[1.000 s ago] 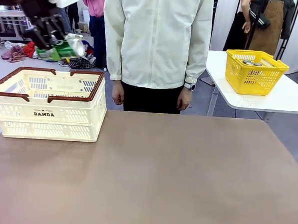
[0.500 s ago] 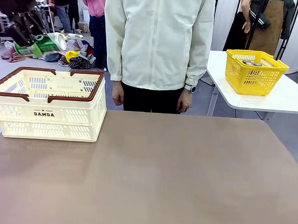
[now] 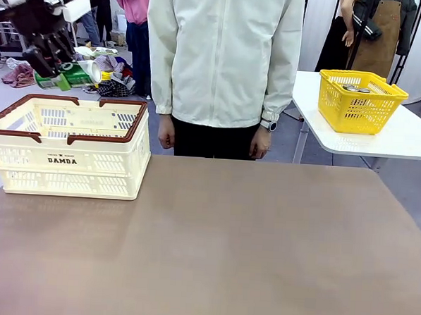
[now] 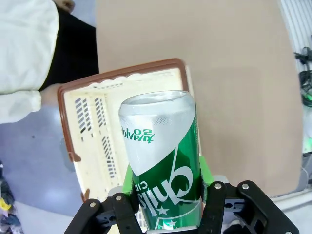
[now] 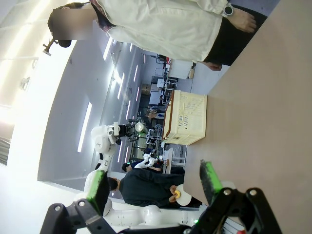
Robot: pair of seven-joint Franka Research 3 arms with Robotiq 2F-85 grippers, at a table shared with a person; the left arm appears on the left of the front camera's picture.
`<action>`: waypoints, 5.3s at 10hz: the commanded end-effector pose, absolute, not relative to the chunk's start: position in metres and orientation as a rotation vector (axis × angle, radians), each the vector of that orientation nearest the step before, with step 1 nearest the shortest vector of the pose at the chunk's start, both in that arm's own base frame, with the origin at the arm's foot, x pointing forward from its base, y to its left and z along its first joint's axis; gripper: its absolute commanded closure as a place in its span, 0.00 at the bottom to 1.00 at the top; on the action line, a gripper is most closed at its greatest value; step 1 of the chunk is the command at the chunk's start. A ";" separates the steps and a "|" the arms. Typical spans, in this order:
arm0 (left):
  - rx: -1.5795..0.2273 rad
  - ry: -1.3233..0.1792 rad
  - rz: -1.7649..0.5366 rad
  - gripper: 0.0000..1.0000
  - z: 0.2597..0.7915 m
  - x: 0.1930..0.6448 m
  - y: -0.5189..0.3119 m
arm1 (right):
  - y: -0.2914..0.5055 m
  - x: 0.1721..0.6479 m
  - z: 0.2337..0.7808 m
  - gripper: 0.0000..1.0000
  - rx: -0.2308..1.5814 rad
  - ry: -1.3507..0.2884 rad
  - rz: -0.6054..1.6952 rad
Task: Place the drinks into the Shopping basket.
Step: Pick up one drink and place it into the Shopping basket.
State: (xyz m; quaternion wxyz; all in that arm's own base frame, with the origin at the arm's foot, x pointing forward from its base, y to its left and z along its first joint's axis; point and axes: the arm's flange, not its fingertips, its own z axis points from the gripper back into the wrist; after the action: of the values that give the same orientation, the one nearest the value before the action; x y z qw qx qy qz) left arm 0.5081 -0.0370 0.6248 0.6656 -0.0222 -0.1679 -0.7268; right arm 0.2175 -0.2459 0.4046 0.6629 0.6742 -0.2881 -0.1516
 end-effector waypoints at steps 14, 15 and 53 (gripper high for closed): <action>-0.049 -0.053 -1.511 1.00 0.374 0.652 -0.018 | -0.247 0.218 0.410 0.00 1.530 -0.655 -0.341; -0.048 -0.044 -1.520 1.00 0.372 0.651 -0.020 | -0.247 0.218 0.410 0.00 1.530 -0.655 -0.341; -1.336 -0.697 -0.747 0.00 0.491 0.366 0.095 | -0.247 0.218 0.410 0.00 1.530 -0.655 -0.341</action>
State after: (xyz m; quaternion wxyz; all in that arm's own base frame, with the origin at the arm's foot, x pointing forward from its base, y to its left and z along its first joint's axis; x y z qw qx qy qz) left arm 0.3664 0.0921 0.4906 0.6658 -0.5930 -0.3078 -0.3322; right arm 0.2180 -0.2455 0.4047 0.6634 0.6743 -0.2871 -0.1509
